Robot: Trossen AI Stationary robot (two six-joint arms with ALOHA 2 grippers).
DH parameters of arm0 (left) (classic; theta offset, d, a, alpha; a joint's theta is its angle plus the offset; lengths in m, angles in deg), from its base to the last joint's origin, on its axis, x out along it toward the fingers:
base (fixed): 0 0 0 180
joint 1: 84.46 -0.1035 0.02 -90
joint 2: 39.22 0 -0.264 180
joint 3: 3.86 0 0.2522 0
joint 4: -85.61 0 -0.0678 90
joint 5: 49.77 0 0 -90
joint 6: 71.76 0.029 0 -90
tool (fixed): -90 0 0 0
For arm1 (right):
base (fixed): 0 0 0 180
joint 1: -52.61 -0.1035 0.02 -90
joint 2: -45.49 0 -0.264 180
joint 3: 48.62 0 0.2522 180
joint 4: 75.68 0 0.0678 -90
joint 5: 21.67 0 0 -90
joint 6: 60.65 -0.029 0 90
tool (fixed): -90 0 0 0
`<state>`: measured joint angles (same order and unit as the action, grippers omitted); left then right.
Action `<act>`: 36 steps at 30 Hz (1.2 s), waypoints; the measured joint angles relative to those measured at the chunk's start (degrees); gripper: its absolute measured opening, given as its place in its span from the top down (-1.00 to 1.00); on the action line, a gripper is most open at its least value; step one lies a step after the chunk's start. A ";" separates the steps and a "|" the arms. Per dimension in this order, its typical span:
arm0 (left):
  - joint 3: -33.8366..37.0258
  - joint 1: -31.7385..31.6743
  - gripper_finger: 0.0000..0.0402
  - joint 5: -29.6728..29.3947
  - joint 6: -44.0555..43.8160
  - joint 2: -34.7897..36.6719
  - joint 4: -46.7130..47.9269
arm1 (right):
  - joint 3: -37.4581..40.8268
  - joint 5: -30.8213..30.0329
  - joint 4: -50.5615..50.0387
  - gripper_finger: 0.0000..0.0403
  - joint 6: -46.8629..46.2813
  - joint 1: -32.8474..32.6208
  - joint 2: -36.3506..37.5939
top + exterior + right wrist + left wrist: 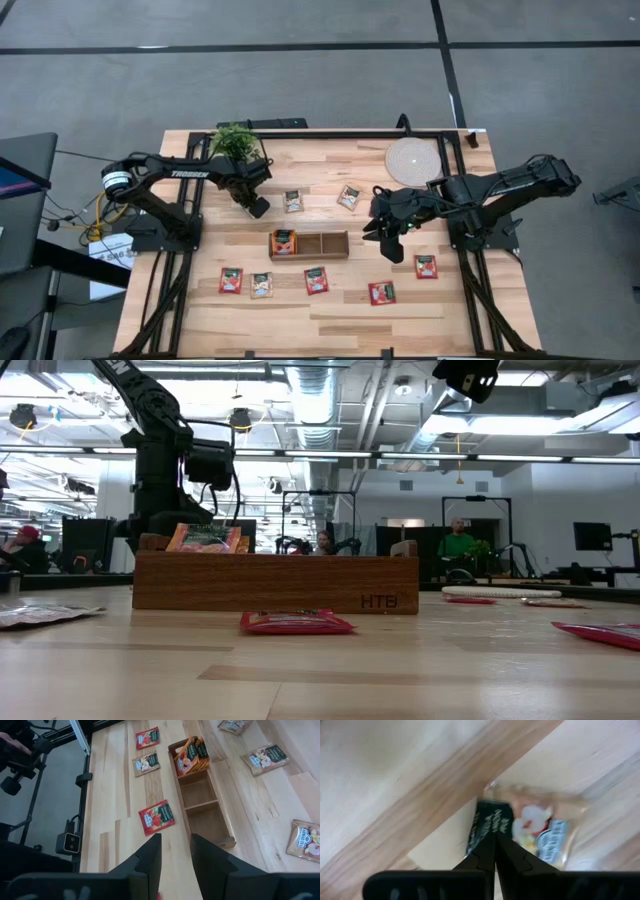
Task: Pick & Place Tea
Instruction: Put the brown tea bag into the middle section of the wooden organizer
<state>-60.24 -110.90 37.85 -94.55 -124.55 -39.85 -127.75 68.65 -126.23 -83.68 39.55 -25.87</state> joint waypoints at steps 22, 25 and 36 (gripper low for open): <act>-4.12 -0.98 0.49 -4.39 2.67 3.94 5.44 | 0.00 2.79 0.00 0.52 -0.57 -0.07 -0.02; -3.80 -0.98 0.39 -5.06 2.64 3.94 5.14 | 0.00 3.41 0.00 0.52 -0.57 -0.07 -0.02; 2.51 -0.98 0.33 -3.30 1.10 3.92 -1.05 | 0.00 4.35 0.49 0.52 -0.57 -0.07 0.00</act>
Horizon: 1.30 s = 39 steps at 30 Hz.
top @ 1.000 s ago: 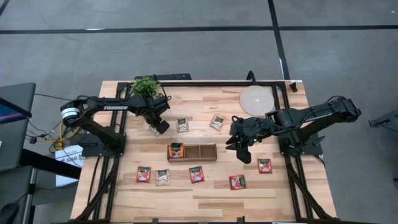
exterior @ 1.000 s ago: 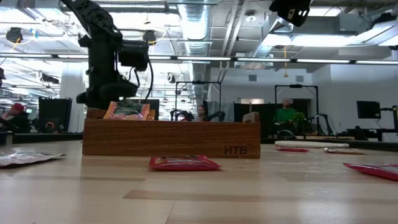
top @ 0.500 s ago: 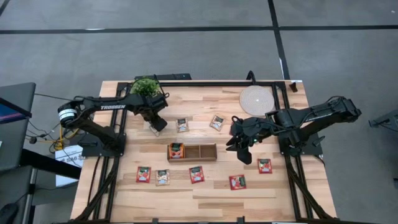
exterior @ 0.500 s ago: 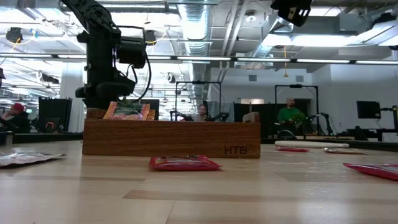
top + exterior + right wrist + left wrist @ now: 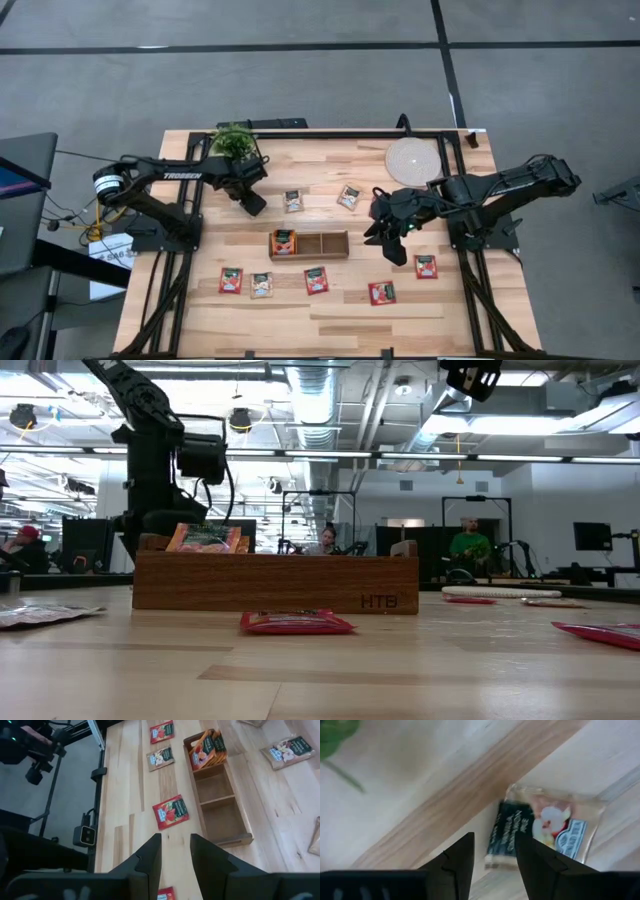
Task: Pick & Place Tea
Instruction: Put the brown tea bag into the middle section of the wooden organizer
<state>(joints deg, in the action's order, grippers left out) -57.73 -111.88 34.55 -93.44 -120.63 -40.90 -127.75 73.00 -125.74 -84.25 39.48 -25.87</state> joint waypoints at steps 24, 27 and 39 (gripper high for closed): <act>4.40 -2.69 0.55 4.58 -3.70 -1.09 -6.65 | 0.00 0.35 2.59 0.52 0.00 0.00 0.00; 4.43 -2.69 0.59 4.60 -4.46 -1.11 -6.65 | 0.00 0.35 2.59 0.52 0.00 0.00 0.00; 4.43 -2.67 0.81 5.96 -5.08 -1.14 -6.87 | 0.00 0.35 2.57 0.52 0.00 0.00 -0.02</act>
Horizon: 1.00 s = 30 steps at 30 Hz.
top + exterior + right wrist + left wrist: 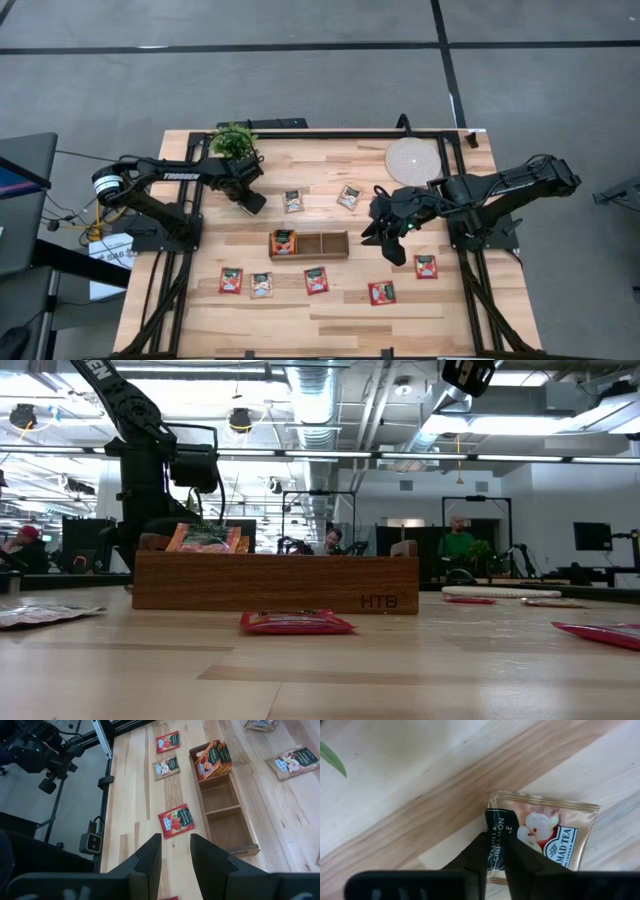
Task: Pick & Place Tea
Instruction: Put the brown tea bag into the middle section of the wooden organizer
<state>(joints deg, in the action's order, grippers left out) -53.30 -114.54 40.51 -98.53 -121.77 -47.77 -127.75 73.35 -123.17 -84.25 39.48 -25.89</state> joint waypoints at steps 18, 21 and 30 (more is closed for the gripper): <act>0.26 1.62 1.00 -1.03 -1.63 5.61 -0.02 | 0.00 -0.04 0.00 0.52 0.02 0.00 0.02; 0.24 3.48 1.00 -1.02 -2.59 8.13 0.78 | 0.00 -0.04 -0.02 0.52 0.02 0.00 0.00; -6.22 12.20 1.00 -9.07 -4.00 18.30 11.70 | -0.02 -0.04 -0.02 0.52 0.07 0.00 0.00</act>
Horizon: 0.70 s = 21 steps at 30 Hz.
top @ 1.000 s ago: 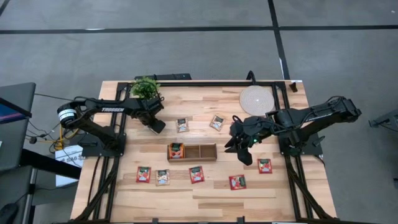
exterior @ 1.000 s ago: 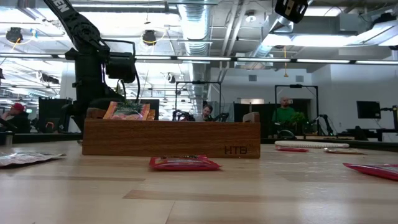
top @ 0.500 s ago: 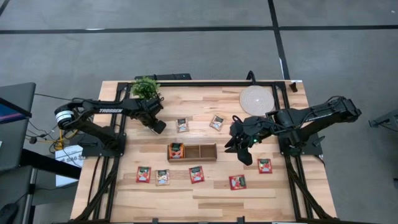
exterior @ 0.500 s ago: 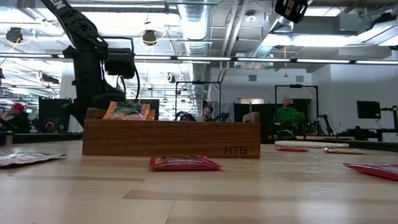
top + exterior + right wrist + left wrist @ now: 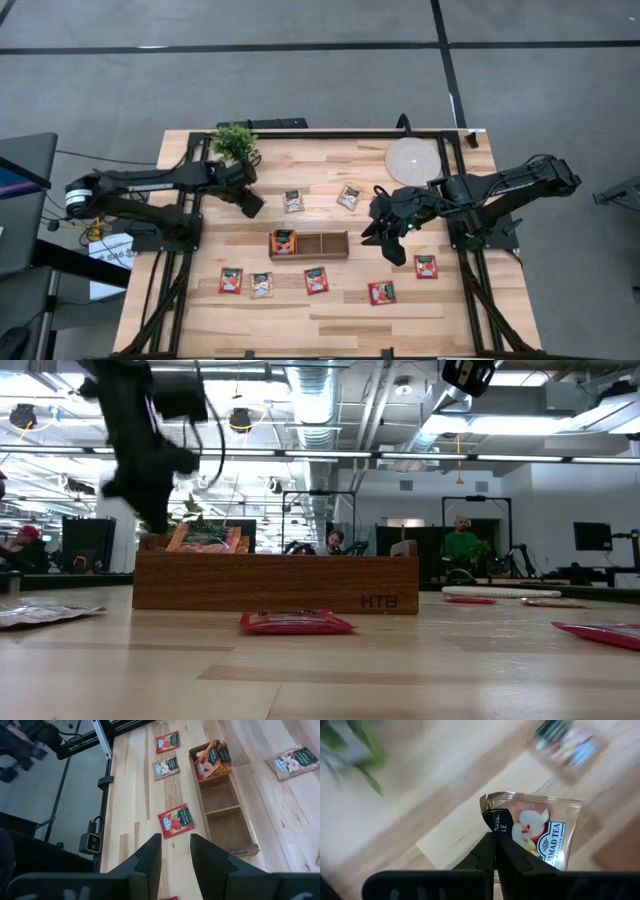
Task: Pick & Place Tea
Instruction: Put the brown tea bag into the middle section of the wooden organizer
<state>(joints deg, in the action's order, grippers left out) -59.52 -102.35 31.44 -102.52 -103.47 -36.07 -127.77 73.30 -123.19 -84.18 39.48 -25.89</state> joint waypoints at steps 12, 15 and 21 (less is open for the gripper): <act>-25.24 20.36 1.00 -16.65 4.49 -8.16 0.74 | 0.02 -0.79 0.00 0.52 0.02 0.15 0.00; -30.50 24.35 1.00 -21.21 9.32 -15.12 1.23 | 0.02 -0.76 0.00 0.52 0.00 0.15 0.01; -39.68 30.00 1.00 -29.71 15.22 -29.68 5.03 | 0.02 -0.74 -0.05 0.52 -0.01 0.15 0.01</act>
<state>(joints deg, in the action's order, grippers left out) -99.20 -72.34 1.73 -87.30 -133.15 -31.03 -127.75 72.56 -123.24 -84.19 39.63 -25.88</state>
